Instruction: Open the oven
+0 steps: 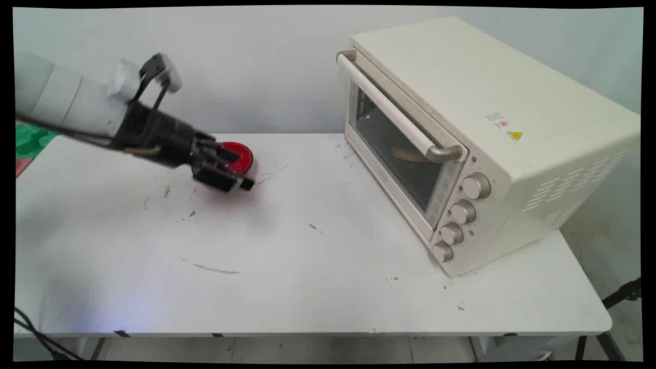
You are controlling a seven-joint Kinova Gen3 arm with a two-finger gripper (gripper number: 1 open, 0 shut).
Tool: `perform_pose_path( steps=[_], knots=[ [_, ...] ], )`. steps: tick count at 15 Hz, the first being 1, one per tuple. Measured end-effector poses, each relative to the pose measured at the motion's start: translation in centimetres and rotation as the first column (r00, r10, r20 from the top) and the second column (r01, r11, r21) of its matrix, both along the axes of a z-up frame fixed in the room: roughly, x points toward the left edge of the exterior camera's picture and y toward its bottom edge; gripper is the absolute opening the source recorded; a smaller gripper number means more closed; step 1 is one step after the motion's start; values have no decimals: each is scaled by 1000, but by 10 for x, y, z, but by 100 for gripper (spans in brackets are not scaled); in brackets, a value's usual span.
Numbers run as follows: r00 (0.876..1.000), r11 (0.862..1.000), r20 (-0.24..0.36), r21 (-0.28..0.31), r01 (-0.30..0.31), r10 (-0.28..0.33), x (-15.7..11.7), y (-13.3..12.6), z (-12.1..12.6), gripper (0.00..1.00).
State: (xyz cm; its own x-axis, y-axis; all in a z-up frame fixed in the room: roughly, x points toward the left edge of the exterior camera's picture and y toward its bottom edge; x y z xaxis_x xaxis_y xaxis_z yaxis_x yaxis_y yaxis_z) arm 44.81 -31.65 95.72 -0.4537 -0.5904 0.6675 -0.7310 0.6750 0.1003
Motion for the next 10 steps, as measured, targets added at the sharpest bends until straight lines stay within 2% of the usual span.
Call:
perform_pose_path(
  steps=[3, 10],
  knots=[
    [1000, 1000, 9, -11, -7, 7, -24, -18, 24, 100],
    [1000, 997, 23, -69, -17, 19, -89, -85, 99, 100]
  ],
)
